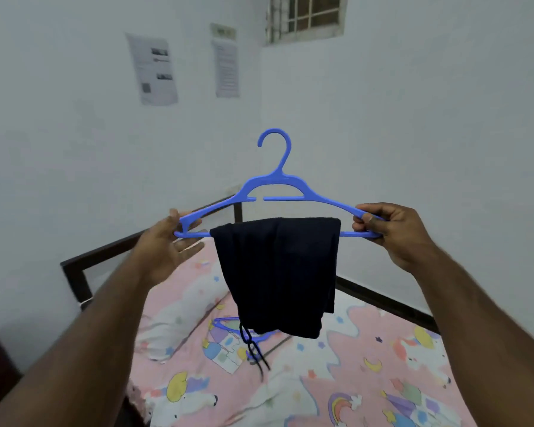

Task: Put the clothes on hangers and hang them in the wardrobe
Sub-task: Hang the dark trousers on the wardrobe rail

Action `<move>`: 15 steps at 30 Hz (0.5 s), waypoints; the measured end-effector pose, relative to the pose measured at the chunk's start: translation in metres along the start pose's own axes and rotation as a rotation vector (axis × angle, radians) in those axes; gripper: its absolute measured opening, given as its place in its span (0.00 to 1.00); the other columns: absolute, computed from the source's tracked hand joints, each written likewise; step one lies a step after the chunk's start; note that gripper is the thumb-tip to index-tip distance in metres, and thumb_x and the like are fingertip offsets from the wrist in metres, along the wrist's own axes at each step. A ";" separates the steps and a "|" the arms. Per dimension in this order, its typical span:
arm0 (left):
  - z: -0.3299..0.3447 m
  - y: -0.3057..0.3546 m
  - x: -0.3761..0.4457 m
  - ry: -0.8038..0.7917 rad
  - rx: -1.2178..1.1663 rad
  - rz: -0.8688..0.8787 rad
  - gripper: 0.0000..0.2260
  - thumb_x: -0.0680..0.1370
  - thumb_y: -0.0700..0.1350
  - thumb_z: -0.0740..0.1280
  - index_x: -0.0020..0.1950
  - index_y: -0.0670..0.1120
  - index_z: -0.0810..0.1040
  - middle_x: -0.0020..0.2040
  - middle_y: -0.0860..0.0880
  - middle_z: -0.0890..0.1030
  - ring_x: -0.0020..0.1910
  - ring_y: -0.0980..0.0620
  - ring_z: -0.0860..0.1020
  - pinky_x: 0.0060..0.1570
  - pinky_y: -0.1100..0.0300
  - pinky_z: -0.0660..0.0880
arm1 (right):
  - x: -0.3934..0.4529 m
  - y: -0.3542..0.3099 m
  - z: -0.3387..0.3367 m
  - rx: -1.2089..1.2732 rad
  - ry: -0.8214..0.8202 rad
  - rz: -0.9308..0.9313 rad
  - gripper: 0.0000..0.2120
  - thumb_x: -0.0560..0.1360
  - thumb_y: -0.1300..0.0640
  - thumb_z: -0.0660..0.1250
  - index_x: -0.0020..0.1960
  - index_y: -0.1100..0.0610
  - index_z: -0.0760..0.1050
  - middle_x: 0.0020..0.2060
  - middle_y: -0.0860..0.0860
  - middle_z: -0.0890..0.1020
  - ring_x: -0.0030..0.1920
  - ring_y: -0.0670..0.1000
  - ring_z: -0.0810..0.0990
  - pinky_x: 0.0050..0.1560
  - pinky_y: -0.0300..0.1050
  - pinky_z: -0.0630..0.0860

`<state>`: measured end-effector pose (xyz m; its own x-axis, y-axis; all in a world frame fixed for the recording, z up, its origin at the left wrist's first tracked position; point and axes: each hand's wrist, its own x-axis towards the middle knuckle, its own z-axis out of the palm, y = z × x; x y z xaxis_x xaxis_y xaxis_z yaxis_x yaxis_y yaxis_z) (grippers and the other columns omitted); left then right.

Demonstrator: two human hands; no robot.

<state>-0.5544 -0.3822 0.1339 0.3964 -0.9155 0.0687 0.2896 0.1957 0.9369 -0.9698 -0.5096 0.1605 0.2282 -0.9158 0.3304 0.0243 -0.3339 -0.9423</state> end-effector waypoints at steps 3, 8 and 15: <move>0.002 0.008 -0.015 0.069 -0.163 0.103 0.12 0.85 0.45 0.59 0.62 0.39 0.75 0.57 0.40 0.84 0.54 0.42 0.85 0.49 0.51 0.83 | 0.011 -0.009 0.011 0.065 -0.059 0.012 0.07 0.78 0.65 0.68 0.54 0.58 0.82 0.45 0.59 0.86 0.45 0.56 0.86 0.52 0.51 0.83; -0.008 0.031 -0.033 0.223 -0.173 0.226 0.10 0.84 0.45 0.61 0.56 0.40 0.78 0.54 0.41 0.85 0.54 0.41 0.84 0.52 0.44 0.82 | 0.022 -0.024 0.035 0.301 -0.145 0.067 0.27 0.61 0.51 0.77 0.58 0.61 0.80 0.50 0.61 0.86 0.51 0.58 0.86 0.47 0.45 0.83; -0.035 0.069 -0.089 0.392 -0.164 0.306 0.15 0.83 0.45 0.62 0.45 0.44 0.86 0.51 0.42 0.86 0.50 0.42 0.86 0.40 0.52 0.84 | 0.028 -0.028 0.087 0.506 -0.372 0.162 0.14 0.77 0.63 0.64 0.62 0.63 0.77 0.57 0.62 0.84 0.57 0.58 0.84 0.50 0.45 0.83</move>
<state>-0.5388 -0.2750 0.1804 0.7713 -0.6138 0.1681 0.2296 0.5147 0.8261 -0.8795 -0.5068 0.1915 0.5874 -0.7768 0.2271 0.3961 0.0312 -0.9177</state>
